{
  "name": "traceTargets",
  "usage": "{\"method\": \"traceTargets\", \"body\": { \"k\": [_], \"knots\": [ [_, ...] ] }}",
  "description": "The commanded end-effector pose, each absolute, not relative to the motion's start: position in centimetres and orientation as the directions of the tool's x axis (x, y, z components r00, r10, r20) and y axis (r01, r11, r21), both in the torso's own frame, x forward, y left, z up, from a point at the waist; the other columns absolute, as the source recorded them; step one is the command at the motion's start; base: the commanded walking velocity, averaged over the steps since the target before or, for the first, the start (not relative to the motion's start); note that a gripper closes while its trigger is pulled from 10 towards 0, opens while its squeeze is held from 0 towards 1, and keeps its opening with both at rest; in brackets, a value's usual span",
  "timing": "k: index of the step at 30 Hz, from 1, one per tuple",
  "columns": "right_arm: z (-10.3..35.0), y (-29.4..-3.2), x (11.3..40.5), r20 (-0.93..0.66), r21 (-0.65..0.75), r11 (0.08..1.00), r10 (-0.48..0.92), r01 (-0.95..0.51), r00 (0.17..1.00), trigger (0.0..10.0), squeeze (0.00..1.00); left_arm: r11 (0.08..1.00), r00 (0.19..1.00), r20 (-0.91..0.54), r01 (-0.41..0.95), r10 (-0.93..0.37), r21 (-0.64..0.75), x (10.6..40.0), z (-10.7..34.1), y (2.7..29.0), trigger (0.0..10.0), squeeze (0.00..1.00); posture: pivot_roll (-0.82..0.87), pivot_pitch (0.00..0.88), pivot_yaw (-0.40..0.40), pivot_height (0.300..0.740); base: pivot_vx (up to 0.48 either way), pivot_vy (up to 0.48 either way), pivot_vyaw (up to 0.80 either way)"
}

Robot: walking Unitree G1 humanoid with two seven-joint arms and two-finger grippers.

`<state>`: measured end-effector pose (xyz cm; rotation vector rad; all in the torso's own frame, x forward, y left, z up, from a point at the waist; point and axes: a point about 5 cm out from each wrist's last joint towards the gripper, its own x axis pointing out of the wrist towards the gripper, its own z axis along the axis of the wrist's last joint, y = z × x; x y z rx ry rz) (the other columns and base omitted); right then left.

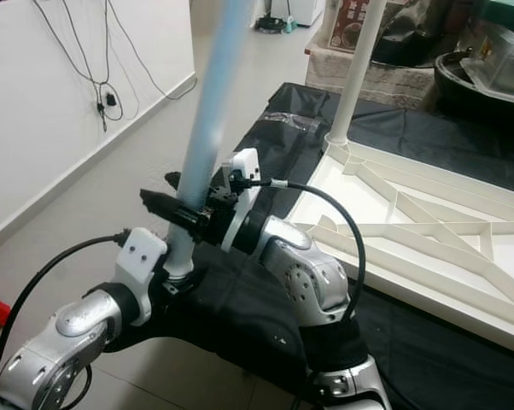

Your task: Building children table

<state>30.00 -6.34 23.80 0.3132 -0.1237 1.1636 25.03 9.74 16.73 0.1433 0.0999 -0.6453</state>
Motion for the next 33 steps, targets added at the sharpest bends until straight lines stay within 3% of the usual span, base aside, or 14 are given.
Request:
{"method": "traceTargets", "body": {
  "k": [1, 2, 3, 16, 22, 33],
  "knots": [
    [23.6, -6.2, 29.6, 0.253, 0.173, 0.334, 0.894, -0.927, 0.370, 10.0, 1.00, 0.773, 0.777, -0.142, 0.627, -0.613, 0.095, 24.7, 16.6, 9.6, 10.0, 0.00, 0.14, 0.087, -0.039, 0.740, 0.000, 0.000, 0.00],
    [23.5, -6.3, 29.6, 0.246, 0.172, 0.331, 0.898, -0.928, 0.366, 10.0, 0.90, 0.768, 0.771, -0.143, 0.635, -0.621, 0.087, 24.5, 16.5, 9.7, 10.0, 0.00, 0.14, 0.084, -0.038, 0.740, 0.000, 0.000, 0.00],
    [23.5, -6.4, 29.6, 0.234, 0.167, 0.324, 0.904, -0.931, 0.357, 10.0, 0.00, 0.757, 0.758, -0.149, 0.649, -0.634, 0.079, 24.2, 16.4, 9.9, 10.0, 0.00, 0.14, 0.082, -0.039, 0.740, 0.000, 0.000, 0.00],
    [23.1, -7.0, 29.4, 0.188, 0.166, 0.252, 0.941, -0.953, 0.281, 10.0, 0.00, 0.658, 0.643, -0.175, 0.752, -0.745, -0.039, 22.3, 16.0, 10.7, 10.0, 0.00, 0.15, 0.073, -0.040, 0.740, 0.000, 0.000, 0.00],
    [23.1, -7.2, 28.9, 0.179, 0.179, 0.174, 0.962, -0.968, 0.206, 10.0, 0.00, 0.584, 0.560, -0.192, 0.806, -0.806, -0.101, 21.3, 15.7, 11.1, 10.0, 0.00, 0.14, 0.065, -0.039, 0.740, 0.000, 0.000, 0.00],
    [22.7, -7.2, 27.7, 0.155, 0.195, 0.080, 0.982, -0.978, 0.111, 10.0, 0.00, 0.535, 0.503, -0.202, 0.831, -0.840, -0.154, 20.4, 15.4, 11.1, 10.0, 0.00, 0.15, 0.068, -0.036, 0.740, 0.000, 0.000, 0.00]
  ]
}}
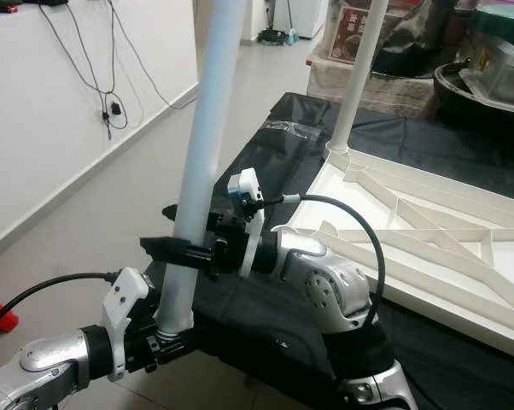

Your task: Building children table

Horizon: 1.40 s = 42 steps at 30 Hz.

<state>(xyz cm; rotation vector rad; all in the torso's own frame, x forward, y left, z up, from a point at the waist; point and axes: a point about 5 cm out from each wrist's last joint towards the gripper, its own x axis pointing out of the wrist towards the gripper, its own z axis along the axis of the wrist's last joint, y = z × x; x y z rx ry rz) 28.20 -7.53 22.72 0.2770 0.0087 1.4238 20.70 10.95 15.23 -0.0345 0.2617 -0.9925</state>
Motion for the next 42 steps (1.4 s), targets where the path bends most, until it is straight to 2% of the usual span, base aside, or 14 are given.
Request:
{"method": "traceTargets", "body": {
  "k": [1, 8, 9, 11, 12, 13, 27, 28, 30, 31, 38, 39, 40, 42],
  "knots": [
    [22.7, -7.2, 27.7, 0.155, 0.195, 0.080, 0.982, -0.978, 0.111, 10.0, 0.00, 0.535, 0.503, -0.202, 0.831, -0.840, -0.154, 20.4, 15.4, 11.1, 10.0, 0.00, 0.15, 0.068, -0.036, 0.740, 0.000, 0.000, 0.00],
    [22.7, -7.0, 27.1, 0.150, 0.199, 0.040, 0.986, -0.979, 0.070, 10.0, 0.00, 0.519, 0.485, -0.204, 0.837, -0.851, -0.173, 20.0, 15.4, 11.0, 10.0, 0.00, 0.15, 0.076, -0.038, 0.740, 0.000, 0.000, 0.00],
    [22.7, -7.0, 27.0, 0.148, 0.199, 0.031, 0.987, -0.979, 0.062, 8.5, 0.00, 0.516, 0.481, -0.204, 0.838, -0.852, -0.177, 20.0, 15.4, 11.0, 10.0, 0.00, 0.15, 0.078, -0.037, 0.740, 0.000, 0.000, 0.00],
    [22.6, -7.0, 26.9, 0.146, 0.200, 0.024, 0.988, -0.980, 0.054, 8.3, 0.00, 0.513, 0.478, -0.204, 0.839, -0.854, -0.182, 19.9, 15.4, 11.0, 10.0, 0.00, 0.14, 0.079, -0.037, 0.740, 0.000, 0.000, 0.00],
    [22.6, -6.9, 26.8, 0.146, 0.203, 0.009, 0.988, -0.979, 0.040, 2.5, 0.00, 0.511, 0.476, -0.202, 0.839, -0.856, -0.187, 19.9, 15.4, 11.0, 10.0, 0.00, 0.15, 0.080, -0.038, 0.740, 0.000, 0.000, 0.00],
    [22.6, -6.8, 26.6, 0.146, 0.209, -0.008, 0.989, -0.978, 0.023, 0.0, 0.00, 0.509, 0.474, -0.201, 0.839, -0.857, -0.192, 19.9, 15.4, 11.0, 10.0, 0.00, 0.14, 0.080, -0.037, 0.740, 0.000, 0.000, 0.00],
    [22.6, -6.7, 26.3, 0.143, 0.214, -0.035, 0.990, -0.976, -0.004, 0.0, 0.00, 0.525, 0.483, -0.215, 0.821, -0.849, -0.227, 20.1, 15.2, 11.1, 10.0, 0.00, 0.14, 0.084, -0.039, 0.740, 0.000, 0.000, 0.00],
    [22.6, -6.7, 26.3, 0.145, 0.212, -0.030, 0.989, -0.977, 0.001, 0.0, 0.00, 0.539, 0.499, -0.215, 0.813, -0.840, -0.221, 20.3, 15.2, 11.1, 10.0, 0.44, 0.14, 0.084, -0.038, 0.740, 0.000, 0.000, 0.00],
    [22.6, -6.7, 26.3, 0.145, 0.212, -0.030, 0.989, -0.977, 0.001, 0.0, 0.00, 0.539, 0.499, -0.215, 0.813, -0.840, -0.221, 20.3, 15.2, 11.1, 10.0, 0.44, 0.14, 0.084, -0.038, 0.740, 0.000, 0.000, 0.00],
    [22.7, -6.8, 26.5, 0.147, 0.210, -0.025, 0.989, -0.977, 0.006, 0.0, 0.00, 0.553, 0.517, -0.202, 0.804, -0.832, -0.218, 20.5, 15.3, 11.2, 10.0, 1.00, 0.14, 0.085, -0.038, 0.740, 0.000, 0.000, 0.00],
    [23.3, -7.8, 28.0, 0.165, 0.186, 0.070, 0.981, -0.980, 0.101, 0.0, 0.00, 0.631, 0.607, -0.176, 0.754, -0.775, -0.180, 21.2, 15.6, 11.4, 10.0, 1.00, 0.14, 0.086, -0.040, 0.740, 0.000, 0.000, 0.00],
    [23.5, -8.2, 28.7, 0.169, 0.178, 0.123, 0.974, -0.976, 0.153, 0.0, 0.00, 0.661, 0.638, -0.173, 0.732, -0.750, -0.166, 21.4, 15.6, 11.5, 10.0, 0.00, 0.14, 0.086, -0.040, 0.740, 0.000, 0.000, 0.00],
    [23.6, -8.5, 29.2, 0.171, 0.174, 0.158, 0.967, -0.972, 0.188, 0.0, 0.00, 0.680, 0.659, -0.170, 0.716, -0.733, -0.157, 21.6, 15.5, 11.6, 10.0, 0.00, 0.14, 0.085, -0.039, 0.740, 0.000, 0.000, 0.00],
    [23.9, -9.4, 30.7, 0.183, 0.156, 0.284, 0.933, -0.946, 0.310, 0.0, 0.00, 0.726, 0.711, -0.147, 0.674, -0.688, -0.139, 22.0, 15.7, 11.8, 10.0, 0.00, 0.15, 0.084, -0.042, 0.740, 0.000, 0.000, 0.00]
  ]
}}
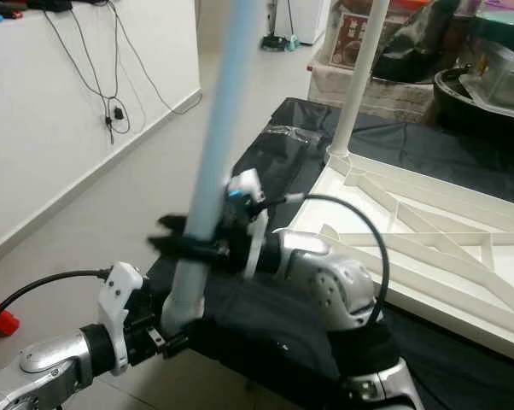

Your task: Building children table

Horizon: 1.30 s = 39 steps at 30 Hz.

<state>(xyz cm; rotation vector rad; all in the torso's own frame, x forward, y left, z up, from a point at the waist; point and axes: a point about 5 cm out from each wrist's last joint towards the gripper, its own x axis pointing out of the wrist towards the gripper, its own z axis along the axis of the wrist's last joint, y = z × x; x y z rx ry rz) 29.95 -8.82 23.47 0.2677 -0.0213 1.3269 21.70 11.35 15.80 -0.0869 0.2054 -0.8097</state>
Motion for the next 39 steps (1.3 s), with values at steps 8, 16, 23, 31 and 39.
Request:
{"method": "traceTargets", "body": {
  "k": [8, 16, 23, 31, 39],
  "knots": [
    [25.5, -12.6, 35.5, 0.271, 0.150, 0.701, 0.649, -0.698, 0.711, 0.0, 0.00, 0.865, 0.865, -0.064, 0.489, -0.498, -0.114, 23.8, 16.7, 12.9, 10.0, 0.00, 0.15, 0.086, -0.042, 0.740, 0.000, 0.000, 0.00],
    [26.1, -13.6, 36.7, 0.318, 0.174, 0.806, 0.498, -0.566, 0.807, 10.0, 0.00, 0.917, 0.920, -0.015, 0.388, -0.391, -0.091, 24.7, 17.3, 13.9, 10.0, 0.00, 0.15, 0.093, -0.044, 0.740, 0.074, -0.158, 0.00],
    [26.0, -13.3, 36.8, 0.334, 0.179, 0.801, 0.496, -0.571, 0.801, 10.0, 0.00, 0.938, 0.941, -0.007, 0.335, -0.337, -0.083, 25.1, 17.4, 14.8, 10.0, 0.00, 0.15, 0.097, -0.045, 0.740, 0.315, -0.357, 0.00],
    [26.0, -12.8, 37.2, 0.357, 0.185, 0.800, 0.486, -0.570, 0.798, 10.0, 0.00, 0.950, 0.956, -0.011, 0.292, -0.294, -0.109, 25.4, 17.2, 15.1, 10.0, 0.00, 0.15, 0.096, -0.050, 0.740, 0.083, -0.086, 0.00],
    [26.2, -11.9, 36.4, 0.363, 0.160, 0.702, 0.612, -0.694, 0.703, 10.0, 0.00, 0.953, 0.958, -0.017, 0.283, -0.286, -0.108, 25.2, 16.9, 14.9, 10.0, 0.00, 0.14, 0.072, -0.051, 0.740, 0.000, 0.000, 0.00]
  ]
}}
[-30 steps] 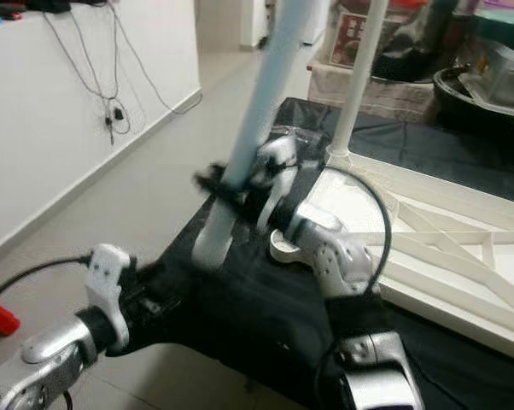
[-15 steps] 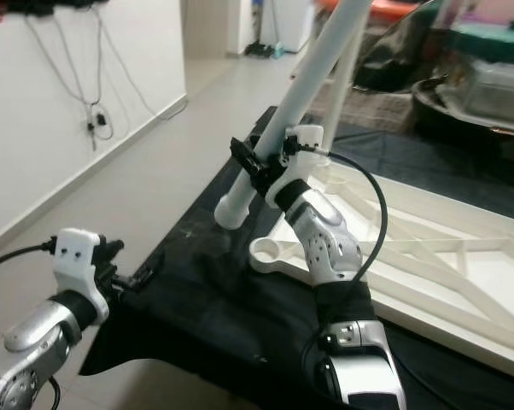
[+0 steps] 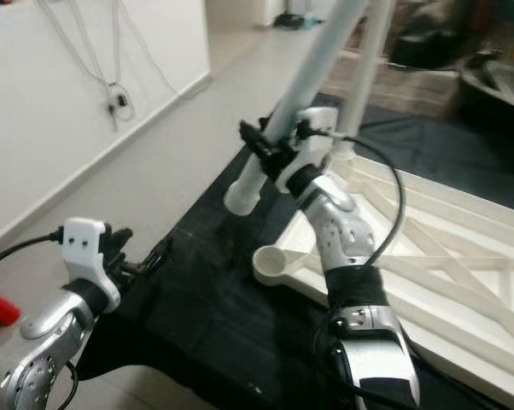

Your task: Building children table

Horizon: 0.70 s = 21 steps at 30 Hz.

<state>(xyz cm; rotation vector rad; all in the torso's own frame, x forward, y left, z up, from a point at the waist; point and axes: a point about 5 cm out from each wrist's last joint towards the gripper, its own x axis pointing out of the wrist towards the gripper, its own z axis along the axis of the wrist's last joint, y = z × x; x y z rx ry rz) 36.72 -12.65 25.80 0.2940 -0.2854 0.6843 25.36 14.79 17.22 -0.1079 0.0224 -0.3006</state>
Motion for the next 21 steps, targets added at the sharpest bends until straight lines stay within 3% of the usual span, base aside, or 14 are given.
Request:
{"method": "traceTargets", "body": {
  "k": [1, 7, 19, 21],
  "knots": [
    [26.2, -11.9, 36.4, 0.364, 0.159, 0.698, 0.616, -0.698, 0.699, 10.0, 0.00, 0.953, 0.958, -0.017, 0.283, -0.287, -0.109, 25.2, 16.9, 14.8, 10.0, 0.00, 0.14, 0.073, -0.052, 0.740, 0.000, 0.000, 0.00],
    [26.2, -12.0, 36.5, 0.372, 0.155, 0.690, 0.623, -0.708, 0.688, 10.0, 0.00, 0.948, 0.954, -0.017, 0.296, -0.300, -0.117, 25.0, 16.8, 14.4, 10.0, 0.00, 0.14, 0.070, -0.051, 0.740, 0.000, 0.000, 0.00],
    [26.5, -12.3, 37.2, 0.347, 0.109, 0.706, 0.632, -0.699, 0.693, 10.0, 0.00, 0.940, 0.947, -0.018, 0.315, -0.320, -0.130, 24.3, 16.8, 13.5, 10.0, 0.00, 0.14, 0.102, -0.058, 0.740, 0.000, 0.000, -0.75],
    [26.6, -12.3, 37.5, 0.325, 0.085, 0.696, 0.657, -0.713, 0.681, 10.0, 0.00, 0.940, 0.947, -0.023, 0.315, -0.320, -0.133, 24.1, 16.8, 13.5, 10.0, 0.00, 0.14, 0.120, -0.057, 0.740, 0.000, 0.000, 0.00]
  ]
}}
